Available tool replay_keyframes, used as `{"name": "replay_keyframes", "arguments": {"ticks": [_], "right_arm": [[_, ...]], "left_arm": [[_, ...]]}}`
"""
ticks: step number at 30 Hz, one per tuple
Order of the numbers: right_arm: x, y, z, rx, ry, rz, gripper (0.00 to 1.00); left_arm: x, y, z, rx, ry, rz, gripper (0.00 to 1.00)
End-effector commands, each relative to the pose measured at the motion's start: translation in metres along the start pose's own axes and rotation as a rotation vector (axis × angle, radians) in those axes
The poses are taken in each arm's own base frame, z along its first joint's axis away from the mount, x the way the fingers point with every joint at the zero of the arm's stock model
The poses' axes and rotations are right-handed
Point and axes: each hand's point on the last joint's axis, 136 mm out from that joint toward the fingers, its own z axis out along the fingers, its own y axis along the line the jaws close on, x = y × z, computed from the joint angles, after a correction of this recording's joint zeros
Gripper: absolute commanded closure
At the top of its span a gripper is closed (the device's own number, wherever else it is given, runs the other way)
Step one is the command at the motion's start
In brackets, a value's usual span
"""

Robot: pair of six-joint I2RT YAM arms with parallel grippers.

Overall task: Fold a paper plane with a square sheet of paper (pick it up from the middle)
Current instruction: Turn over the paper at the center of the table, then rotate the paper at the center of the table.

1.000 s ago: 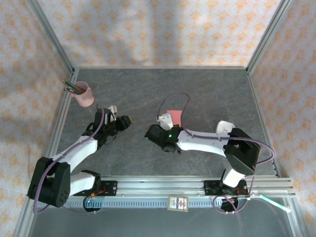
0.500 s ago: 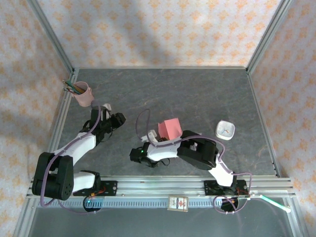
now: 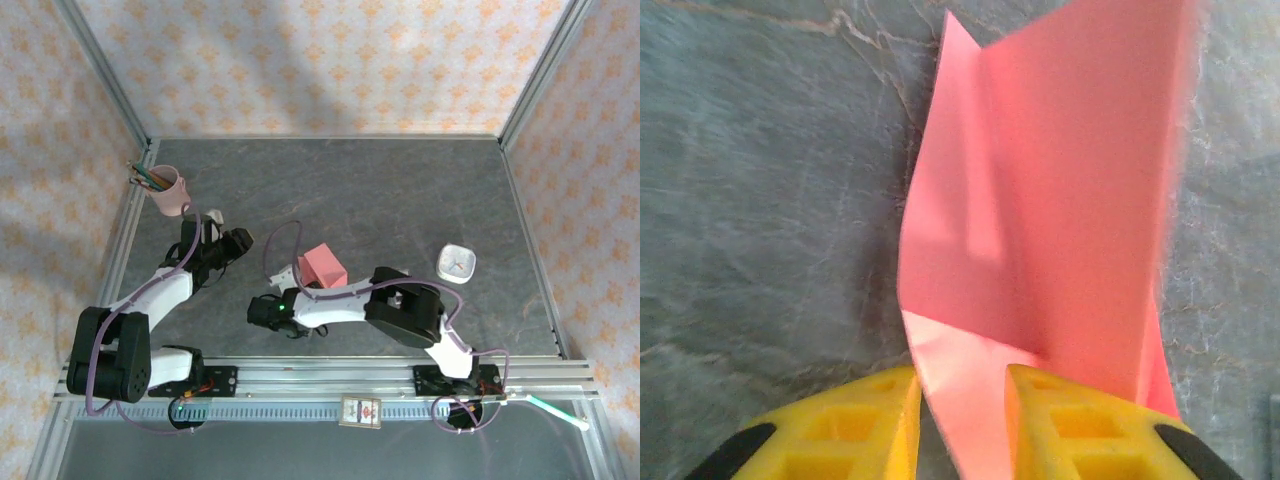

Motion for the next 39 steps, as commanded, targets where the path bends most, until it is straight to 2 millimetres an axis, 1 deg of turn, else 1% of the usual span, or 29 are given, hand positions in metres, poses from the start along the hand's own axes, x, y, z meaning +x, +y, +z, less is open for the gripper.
{"name": "replay_keyframes", "arguments": {"ticks": [1,5,7,9,11,13,15,17,20,22,25,29,34,39], "right_arm": [[-0.029,-0.006,-0.038,-0.191,-0.055,0.157,0.72],[-0.033,-0.022,-0.061,-0.404,-0.080,0.279,0.71],[-0.029,-0.031,-0.064,-0.510,-0.071,0.335,0.71],[-0.021,-0.049,-0.059,-0.557,-0.065,0.390,0.71],[-0.012,-0.069,-0.047,-0.596,-0.042,0.456,0.73],[-0.007,-0.080,-0.036,-0.651,-0.027,0.516,0.77],[-0.003,-0.084,-0.027,-0.681,-0.018,0.552,0.82],[0.003,-0.084,-0.017,-0.683,0.001,0.562,0.88],[0.012,-0.078,-0.008,-0.673,0.030,0.552,0.92],[0.019,-0.072,-0.004,-0.684,0.051,0.554,0.93],[0.027,-0.062,0.001,-0.710,0.079,0.560,0.94],[0.034,-0.056,0.006,-0.722,0.100,0.575,0.96],[0.045,-0.047,0.010,-0.730,0.133,0.590,0.96],[0.054,-0.041,0.014,-0.724,0.154,0.615,0.96]], "left_arm": [[0.001,-0.023,0.000,0.098,0.019,-0.003,0.60],[0.029,-0.035,0.000,0.137,0.091,0.010,0.60],[0.041,-0.040,0.000,0.148,0.115,0.014,0.61],[0.054,-0.048,-0.001,0.168,0.142,0.020,0.63],[0.070,-0.057,-0.002,0.191,0.175,0.026,0.68],[0.086,-0.067,-0.002,0.223,0.212,0.036,0.72],[0.102,-0.074,0.001,0.231,0.254,0.047,0.78],[0.113,-0.075,0.005,0.225,0.288,0.051,0.83],[0.124,-0.079,0.009,0.230,0.314,0.054,0.85],[0.127,-0.081,0.011,0.232,0.323,0.060,0.86],[0.132,-0.080,0.014,0.224,0.335,0.062,0.87],[0.142,-0.083,0.013,0.233,0.365,0.074,0.87],[0.160,-0.099,0.010,0.299,0.417,0.063,0.90],[0.177,-0.108,0.014,0.341,0.470,0.040,0.91]]}}
